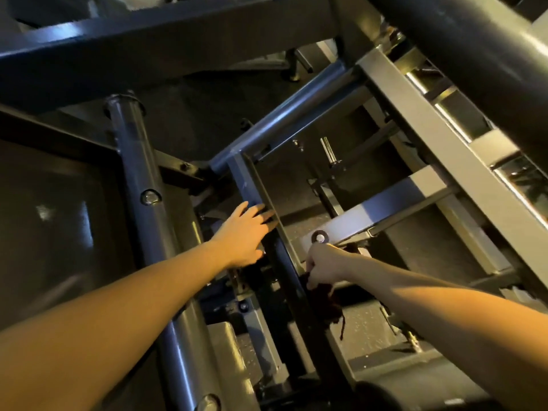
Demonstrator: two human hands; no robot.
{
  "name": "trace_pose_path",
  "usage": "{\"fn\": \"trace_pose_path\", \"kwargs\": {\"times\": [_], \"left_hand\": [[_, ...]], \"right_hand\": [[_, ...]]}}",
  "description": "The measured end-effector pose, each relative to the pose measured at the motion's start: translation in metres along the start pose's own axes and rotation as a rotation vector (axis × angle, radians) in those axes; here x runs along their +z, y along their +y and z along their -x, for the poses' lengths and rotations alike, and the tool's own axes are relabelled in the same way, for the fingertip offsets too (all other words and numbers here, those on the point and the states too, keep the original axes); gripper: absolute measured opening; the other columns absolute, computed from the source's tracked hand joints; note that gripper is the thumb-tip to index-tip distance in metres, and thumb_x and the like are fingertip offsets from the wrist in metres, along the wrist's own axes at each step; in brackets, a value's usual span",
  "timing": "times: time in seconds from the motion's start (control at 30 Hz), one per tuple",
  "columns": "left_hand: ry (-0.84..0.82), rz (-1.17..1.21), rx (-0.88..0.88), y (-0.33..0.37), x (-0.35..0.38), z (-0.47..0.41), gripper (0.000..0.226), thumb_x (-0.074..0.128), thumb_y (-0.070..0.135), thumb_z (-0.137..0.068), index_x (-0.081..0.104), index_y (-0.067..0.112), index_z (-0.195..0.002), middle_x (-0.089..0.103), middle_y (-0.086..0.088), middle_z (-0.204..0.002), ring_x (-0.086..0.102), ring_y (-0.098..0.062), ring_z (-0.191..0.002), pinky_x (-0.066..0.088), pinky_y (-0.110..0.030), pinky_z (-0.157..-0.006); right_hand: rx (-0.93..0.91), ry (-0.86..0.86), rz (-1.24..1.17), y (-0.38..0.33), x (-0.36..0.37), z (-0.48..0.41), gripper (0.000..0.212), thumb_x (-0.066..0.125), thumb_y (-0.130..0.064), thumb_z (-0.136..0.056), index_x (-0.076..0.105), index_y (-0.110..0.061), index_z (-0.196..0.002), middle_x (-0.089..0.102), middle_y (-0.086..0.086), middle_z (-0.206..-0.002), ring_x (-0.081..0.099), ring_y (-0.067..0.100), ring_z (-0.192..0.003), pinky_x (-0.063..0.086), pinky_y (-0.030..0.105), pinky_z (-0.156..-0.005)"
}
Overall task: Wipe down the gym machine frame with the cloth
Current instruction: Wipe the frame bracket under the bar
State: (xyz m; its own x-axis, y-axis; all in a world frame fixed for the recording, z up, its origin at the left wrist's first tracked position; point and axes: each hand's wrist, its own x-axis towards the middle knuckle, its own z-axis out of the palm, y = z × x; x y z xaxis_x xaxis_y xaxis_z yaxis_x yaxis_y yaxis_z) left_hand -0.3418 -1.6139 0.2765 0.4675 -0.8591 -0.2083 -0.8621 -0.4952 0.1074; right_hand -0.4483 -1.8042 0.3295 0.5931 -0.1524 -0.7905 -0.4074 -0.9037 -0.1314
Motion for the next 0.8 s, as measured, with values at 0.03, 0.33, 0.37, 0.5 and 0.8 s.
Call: {"fn": "trace_pose_path", "kwargs": {"times": [0.03,0.33,0.37,0.5,0.8], "left_hand": [[-0.003,-0.013,0.013,-0.002,0.006,0.001,0.072,0.061,0.05,-0.092,0.037,0.027,-0.155,0.021,-0.002,-0.169,0.009,-0.026,-0.157,0.007,-0.054,-0.127],[0.026,-0.052,-0.015,-0.003,0.02,-0.006,0.079,0.058,0.063,-0.088,0.037,0.029,-0.156,0.018,-0.001,-0.17,0.008,-0.026,-0.157,0.002,-0.053,-0.127],[0.023,-0.046,-0.015,-0.002,0.021,-0.006,0.082,0.059,0.065,-0.087,0.036,0.029,-0.157,0.018,-0.001,-0.17,0.008,-0.026,-0.157,0.001,-0.053,-0.126],[0.03,-0.048,-0.019,0.002,0.02,-0.004,0.093,0.061,0.068,-0.086,0.023,0.028,-0.161,0.014,-0.001,-0.17,0.007,-0.027,-0.157,0.0,-0.052,-0.126],[0.095,-0.093,-0.026,0.012,0.018,-0.004,0.091,0.054,0.073,-0.088,0.027,0.024,-0.16,0.023,-0.006,-0.168,0.017,-0.029,-0.155,0.009,-0.051,-0.127]], "right_hand": [[-0.009,0.081,-0.037,-0.002,-0.003,-0.006,0.013,0.077,-0.015,-0.086,0.069,-0.012,-0.096,0.07,0.007,-0.095,0.07,0.017,-0.086,0.06,0.033,-0.076],[-0.066,0.561,-0.314,-0.028,-0.006,-0.049,0.014,0.072,-0.019,-0.088,0.063,-0.029,-0.083,0.064,-0.005,-0.091,0.061,0.005,-0.079,0.046,0.022,-0.063],[-0.052,0.489,-0.288,-0.024,-0.007,-0.043,0.012,0.073,-0.018,-0.087,0.064,-0.025,-0.084,0.066,-0.002,-0.092,0.064,0.009,-0.082,0.051,0.025,-0.065],[0.103,0.062,-0.157,-0.005,-0.004,-0.007,0.016,0.076,-0.012,-0.086,0.062,-0.015,-0.093,0.068,0.007,-0.095,0.07,0.018,-0.083,0.057,0.028,-0.064],[0.016,0.386,-0.281,-0.011,0.011,-0.016,0.007,0.071,-0.017,-0.091,0.065,-0.02,-0.089,0.067,0.0,-0.088,0.066,0.01,-0.08,0.054,0.024,-0.067]]}}
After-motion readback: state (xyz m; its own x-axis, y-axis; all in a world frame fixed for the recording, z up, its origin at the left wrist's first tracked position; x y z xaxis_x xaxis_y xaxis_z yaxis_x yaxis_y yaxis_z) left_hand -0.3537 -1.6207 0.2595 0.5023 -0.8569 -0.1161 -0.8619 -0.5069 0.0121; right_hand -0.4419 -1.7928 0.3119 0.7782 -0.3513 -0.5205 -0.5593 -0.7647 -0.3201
